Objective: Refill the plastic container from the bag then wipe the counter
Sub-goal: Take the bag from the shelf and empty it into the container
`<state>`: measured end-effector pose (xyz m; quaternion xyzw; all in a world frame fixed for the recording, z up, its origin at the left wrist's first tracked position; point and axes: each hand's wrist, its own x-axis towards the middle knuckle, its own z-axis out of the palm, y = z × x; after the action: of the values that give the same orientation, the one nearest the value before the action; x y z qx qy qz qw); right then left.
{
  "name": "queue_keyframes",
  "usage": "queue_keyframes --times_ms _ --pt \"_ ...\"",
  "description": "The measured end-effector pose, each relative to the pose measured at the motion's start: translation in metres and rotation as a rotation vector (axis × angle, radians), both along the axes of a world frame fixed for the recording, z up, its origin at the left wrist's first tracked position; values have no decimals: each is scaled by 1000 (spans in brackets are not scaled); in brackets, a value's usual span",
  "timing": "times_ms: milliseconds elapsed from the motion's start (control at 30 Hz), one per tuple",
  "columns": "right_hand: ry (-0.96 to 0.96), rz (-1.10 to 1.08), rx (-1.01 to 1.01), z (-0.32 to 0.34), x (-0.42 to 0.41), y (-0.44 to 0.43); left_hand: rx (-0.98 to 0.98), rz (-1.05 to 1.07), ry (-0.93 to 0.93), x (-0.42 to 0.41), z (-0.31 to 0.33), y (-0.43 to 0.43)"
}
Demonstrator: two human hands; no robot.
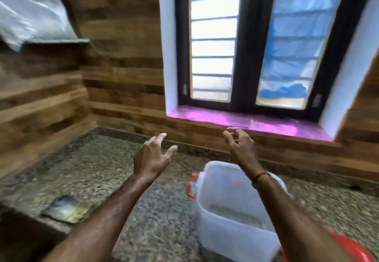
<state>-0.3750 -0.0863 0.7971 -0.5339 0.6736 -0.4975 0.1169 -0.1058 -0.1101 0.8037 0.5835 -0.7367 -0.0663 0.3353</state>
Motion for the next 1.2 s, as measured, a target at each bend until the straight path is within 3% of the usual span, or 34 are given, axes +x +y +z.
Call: queue_keyframes --times_ms 400,800,1067,1200 --pt "180 265 -188 125 211 -174 -149 241 81 219 121 -120" --pt "219 529 -372 264 398 -365 -324 484 -98 376 259 -229" --pt "290 562 -439 345 504 -480 -522 481 -148 464 336 -340" --pt "353 572 -460 388 550 -539 -615 544 -306 506 389 -396"
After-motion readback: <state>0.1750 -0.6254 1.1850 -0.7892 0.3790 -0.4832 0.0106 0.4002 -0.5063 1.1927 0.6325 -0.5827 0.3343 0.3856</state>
